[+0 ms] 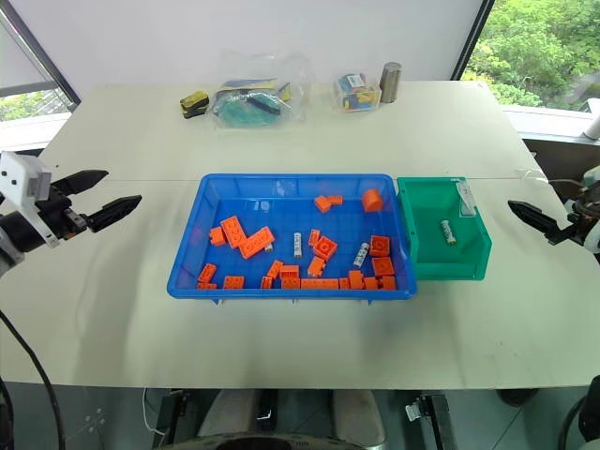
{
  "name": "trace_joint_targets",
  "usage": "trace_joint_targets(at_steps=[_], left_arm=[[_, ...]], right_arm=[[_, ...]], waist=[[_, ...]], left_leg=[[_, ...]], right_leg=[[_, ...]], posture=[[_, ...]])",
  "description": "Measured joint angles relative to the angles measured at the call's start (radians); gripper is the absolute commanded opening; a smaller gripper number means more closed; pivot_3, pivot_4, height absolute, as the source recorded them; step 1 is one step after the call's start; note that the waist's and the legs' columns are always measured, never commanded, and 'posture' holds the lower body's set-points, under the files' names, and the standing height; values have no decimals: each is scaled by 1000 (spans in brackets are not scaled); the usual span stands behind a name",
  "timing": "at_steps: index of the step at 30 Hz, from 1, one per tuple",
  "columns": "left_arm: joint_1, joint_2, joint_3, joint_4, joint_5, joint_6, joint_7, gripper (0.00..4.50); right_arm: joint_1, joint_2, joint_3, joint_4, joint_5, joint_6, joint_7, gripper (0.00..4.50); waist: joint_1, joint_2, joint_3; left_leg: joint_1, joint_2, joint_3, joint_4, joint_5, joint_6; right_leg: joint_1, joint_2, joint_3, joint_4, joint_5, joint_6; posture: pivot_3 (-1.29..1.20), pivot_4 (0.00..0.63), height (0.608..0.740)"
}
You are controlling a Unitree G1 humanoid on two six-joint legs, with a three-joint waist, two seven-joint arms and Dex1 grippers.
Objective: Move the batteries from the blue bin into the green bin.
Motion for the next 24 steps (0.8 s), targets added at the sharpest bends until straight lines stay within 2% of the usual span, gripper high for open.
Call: trace_joint_targets(at_steps=[4, 9, 10, 14, 18, 20, 24], left_arm=[[-1, 0, -6, -35, -19, 22, -22, 4500], [-30, 33, -71, -169, -119, 129, -122, 4500], [-42, 48, -82, -210, -143, 147, -152, 4500], [-48, 92, -105, -259, -179, 179, -226, 4500], [-52, 122, -117, -270, -197, 199, -277, 4500], [-44, 139, -117, -271, -196, 203, -292, 4500], [4, 157, -104, -279, -195, 208, -308, 4500]], right_arm=[[-58, -17, 25, -14, 0, 25, 37, 4479], [-282, 24, 187, -174, 16, 117, 210, 4479], [-341, 58, 236, -221, 20, 137, 251, 4479], [-427, 173, 366, -308, 26, 190, 340, 4479], [-525, 348, 508, -346, 9, 212, 389, 4479], [-576, 427, 568, -335, -14, 201, 409, 4479], [-659, 583, 697, -224, -98, 114, 450, 4479]], waist=[[-1, 0, 0], [-11, 3, 2], [-12, 3, 2], [-3, 3, 2], [-1, 3, 2], [-1, 3, 2], [0, 2, 2]], left_leg=[[0, 0, 0, 0, 0, 0], [0, 0, 0, 0, 0, 0], [0, 1, 0, -1, 0, 0], [-2, 0, 0, -1, 0, 0], [-11, 0, 1, 0, 1, -2], [-18, 0, 0, 2, 2, -3], [-18, 0, 1, 2, 2, -3]], right_leg=[[0, 0, 0, 0, 0, 0], [-2, 0, 1, 2, 0, 0], [-2, 0, 1, 3, 0, 0], [-5, 0, 1, 2, 0, -1], [-16, 0, 1, 7, 0, -1], [-23, 1, 1, 9, 0, 0], [-23, 1, 0, 9, 0, 0]], posture=[[0, 150, 740], [0, 150, 740], [0, 150, 740], [0, 150, 740], [0, 150, 740], [0, 150, 740], [0, 150, 740]])
